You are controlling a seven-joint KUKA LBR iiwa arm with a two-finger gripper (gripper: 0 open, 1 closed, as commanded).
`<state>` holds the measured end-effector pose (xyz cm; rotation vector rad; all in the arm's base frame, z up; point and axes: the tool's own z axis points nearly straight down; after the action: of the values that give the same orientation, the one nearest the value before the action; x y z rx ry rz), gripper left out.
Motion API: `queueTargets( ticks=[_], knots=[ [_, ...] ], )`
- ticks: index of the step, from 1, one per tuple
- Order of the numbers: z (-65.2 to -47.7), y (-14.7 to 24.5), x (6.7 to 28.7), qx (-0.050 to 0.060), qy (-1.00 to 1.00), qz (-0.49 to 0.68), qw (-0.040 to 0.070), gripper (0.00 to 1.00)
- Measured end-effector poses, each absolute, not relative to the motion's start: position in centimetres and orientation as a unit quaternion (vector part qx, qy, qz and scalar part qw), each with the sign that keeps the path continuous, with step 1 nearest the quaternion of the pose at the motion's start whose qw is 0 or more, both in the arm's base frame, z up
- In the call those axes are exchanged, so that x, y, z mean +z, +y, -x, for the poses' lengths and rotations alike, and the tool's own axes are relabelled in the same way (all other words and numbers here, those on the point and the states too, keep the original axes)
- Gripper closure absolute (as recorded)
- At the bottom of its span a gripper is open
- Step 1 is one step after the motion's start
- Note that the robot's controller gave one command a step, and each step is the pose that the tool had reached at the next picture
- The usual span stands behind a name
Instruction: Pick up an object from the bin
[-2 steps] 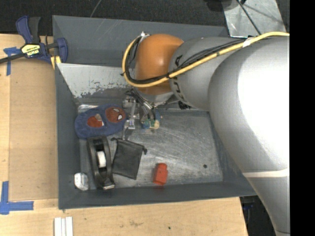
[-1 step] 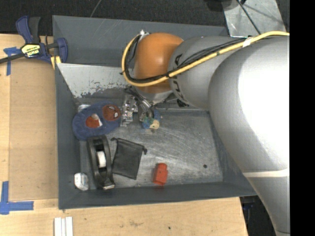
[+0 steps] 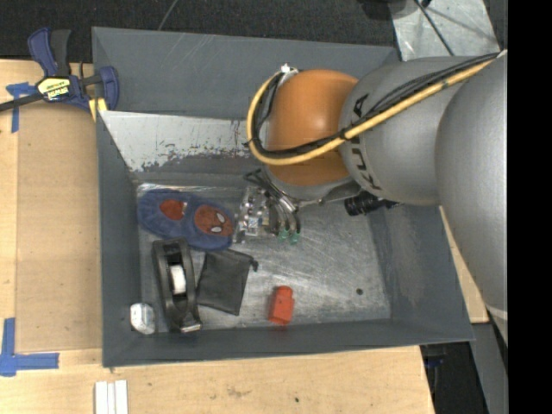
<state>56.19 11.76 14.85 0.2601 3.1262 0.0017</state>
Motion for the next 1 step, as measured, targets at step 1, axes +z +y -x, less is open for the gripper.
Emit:
queueTargets(
  ticks=[1],
  knots=[
    [-56.24, 11.85, 14.41, 0.0, 0.997, -0.082, 0.001, 1.0]
  ],
)
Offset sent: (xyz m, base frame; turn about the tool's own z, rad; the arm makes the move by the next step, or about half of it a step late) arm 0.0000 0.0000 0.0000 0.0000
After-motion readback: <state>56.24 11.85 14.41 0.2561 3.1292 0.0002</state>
